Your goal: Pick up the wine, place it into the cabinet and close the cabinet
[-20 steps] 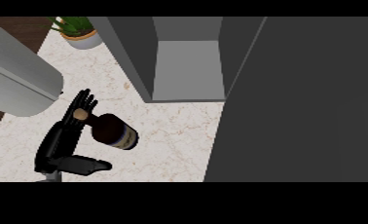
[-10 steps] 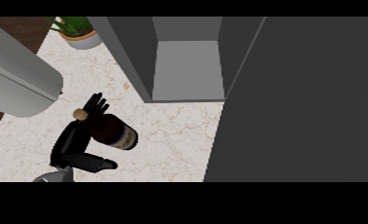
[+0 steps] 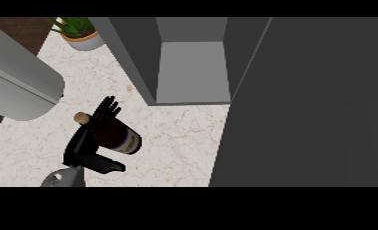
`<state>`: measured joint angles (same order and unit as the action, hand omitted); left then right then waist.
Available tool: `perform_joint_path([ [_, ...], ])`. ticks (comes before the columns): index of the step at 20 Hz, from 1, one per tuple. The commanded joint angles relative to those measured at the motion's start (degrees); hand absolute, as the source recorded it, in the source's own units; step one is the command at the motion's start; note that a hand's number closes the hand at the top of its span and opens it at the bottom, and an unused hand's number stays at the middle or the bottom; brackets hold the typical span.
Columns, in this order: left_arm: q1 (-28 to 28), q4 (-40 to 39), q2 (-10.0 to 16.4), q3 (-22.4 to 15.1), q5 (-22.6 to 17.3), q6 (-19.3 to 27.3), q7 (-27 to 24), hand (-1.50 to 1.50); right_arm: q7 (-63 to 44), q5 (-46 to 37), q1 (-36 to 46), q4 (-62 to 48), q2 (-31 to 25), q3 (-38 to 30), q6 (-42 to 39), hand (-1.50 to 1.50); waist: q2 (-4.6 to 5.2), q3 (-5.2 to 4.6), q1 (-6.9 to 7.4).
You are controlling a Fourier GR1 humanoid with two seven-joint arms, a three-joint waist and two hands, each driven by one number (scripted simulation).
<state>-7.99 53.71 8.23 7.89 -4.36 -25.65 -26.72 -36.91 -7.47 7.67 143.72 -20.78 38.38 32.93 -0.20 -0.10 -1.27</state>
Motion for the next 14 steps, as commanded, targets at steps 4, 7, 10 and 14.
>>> perform_joint_path([
  [4,-0.2,-1.8,-1.8,-0.4,0.7,1.1,-3.8,-1.5,-4.4,-7.7,-3.0,11.5,-2.6,1.7,0.4,-1.5,-0.15,0.04,0.37],
  [7,-2.0,-5.7,-1.9,0.8,-0.3,-0.1,-5.8,1.5,-3.4,-5.4,-3.1,11.5,-3.7,-0.2,0.5,-1.5,0.0,0.04,0.19],
  [10,-3.9,-5.9,-0.7,1.6,-1.5,-1.2,-4.1,1.5,-4.2,-10.3,-1.6,9.2,-1.4,4.8,2.3,-1.5,-0.12,0.01,0.27],
  [14,-0.2,-1.7,-3.1,-0.6,0.6,1.8,-6.9,1.5,-1.9,-7.5,-2.9,8.3,-2.1,3.7,1.6,-1.5,-0.06,0.08,0.79],
])
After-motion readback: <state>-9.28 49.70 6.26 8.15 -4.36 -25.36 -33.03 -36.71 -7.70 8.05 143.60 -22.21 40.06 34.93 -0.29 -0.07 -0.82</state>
